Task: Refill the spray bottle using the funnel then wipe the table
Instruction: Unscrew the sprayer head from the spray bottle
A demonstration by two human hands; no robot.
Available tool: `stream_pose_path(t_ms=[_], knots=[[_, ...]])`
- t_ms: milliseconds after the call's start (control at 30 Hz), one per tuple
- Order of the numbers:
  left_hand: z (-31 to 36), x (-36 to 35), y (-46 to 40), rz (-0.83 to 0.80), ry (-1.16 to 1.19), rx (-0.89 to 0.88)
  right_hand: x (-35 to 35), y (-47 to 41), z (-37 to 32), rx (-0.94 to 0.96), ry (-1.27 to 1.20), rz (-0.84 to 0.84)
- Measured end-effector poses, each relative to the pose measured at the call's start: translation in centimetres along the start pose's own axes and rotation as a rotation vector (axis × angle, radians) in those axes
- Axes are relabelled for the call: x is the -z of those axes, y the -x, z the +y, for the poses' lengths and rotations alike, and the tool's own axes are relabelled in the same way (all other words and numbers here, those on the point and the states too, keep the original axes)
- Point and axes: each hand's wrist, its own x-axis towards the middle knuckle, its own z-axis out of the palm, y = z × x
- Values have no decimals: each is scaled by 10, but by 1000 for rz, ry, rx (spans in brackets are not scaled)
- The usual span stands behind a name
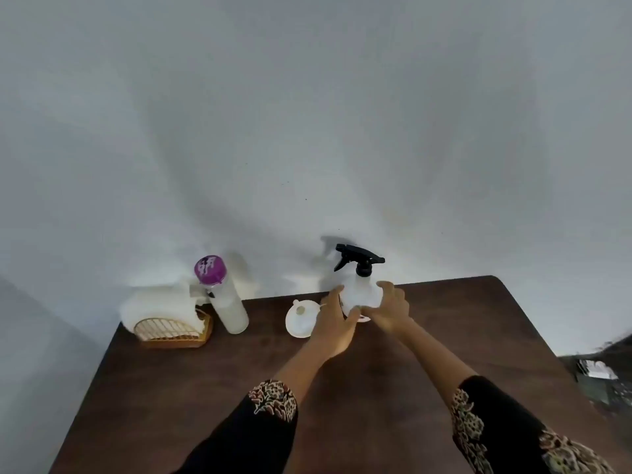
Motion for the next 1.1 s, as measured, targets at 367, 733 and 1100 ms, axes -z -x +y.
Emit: stream_pose_path(t_ms=[367,733,1100], knots=[[-3,-9,-51,-114,-93,-45,-10,-27,-3,109,-103,159],[-11,-4,29,-190,-98,-41,-5,44,6,247,-41,205],[-68,21,173,13,-92,-158,-53,179,-1,429,24,141]])
